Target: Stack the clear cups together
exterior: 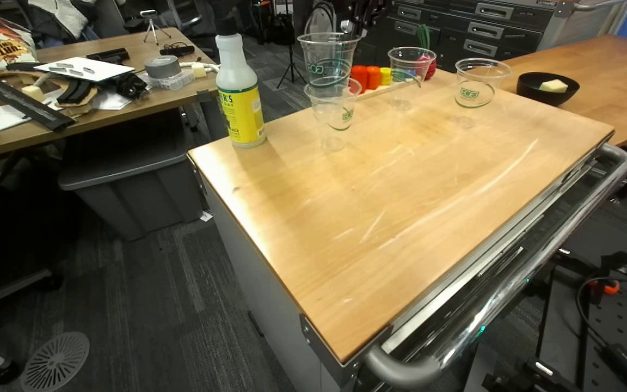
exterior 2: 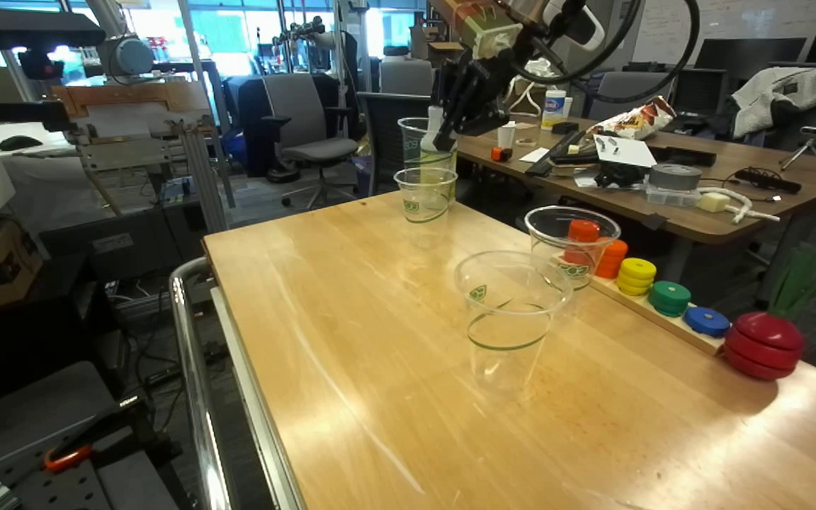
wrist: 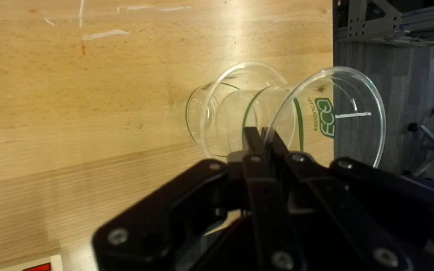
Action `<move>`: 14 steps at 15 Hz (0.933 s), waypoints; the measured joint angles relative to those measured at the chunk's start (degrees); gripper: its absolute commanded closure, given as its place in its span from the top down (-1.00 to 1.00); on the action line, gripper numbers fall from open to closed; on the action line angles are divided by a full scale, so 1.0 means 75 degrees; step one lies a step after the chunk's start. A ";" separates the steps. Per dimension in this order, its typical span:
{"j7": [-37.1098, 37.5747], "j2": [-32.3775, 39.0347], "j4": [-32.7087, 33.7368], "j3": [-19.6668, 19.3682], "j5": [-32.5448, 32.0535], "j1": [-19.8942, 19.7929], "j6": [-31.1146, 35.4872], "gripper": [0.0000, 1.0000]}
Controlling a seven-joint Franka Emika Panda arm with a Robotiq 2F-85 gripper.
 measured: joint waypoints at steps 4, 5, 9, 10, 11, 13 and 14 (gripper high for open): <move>-0.0032 -0.0012 -0.0115 -0.0018 -0.0010 -0.0055 0.0008 -0.37; -0.0050 -0.0020 -0.0134 -0.0020 -0.0027 -0.0058 0.0008 -0.25; -0.0089 -0.0072 -0.0191 -0.0021 -0.0058 -0.0059 0.0009 0.37; -0.0092 -0.0082 -0.0198 -0.0021 -0.0059 -0.0059 0.0009 0.54; -0.0093 -0.0087 -0.0205 -0.0022 -0.0061 -0.0059 0.0009 0.67; -0.0093 -0.0088 -0.0225 -0.0026 -0.0085 -0.0059 0.0013 0.97; -0.0092 -0.0087 -0.0243 -0.0027 -0.0121 -0.0059 0.0017 1.00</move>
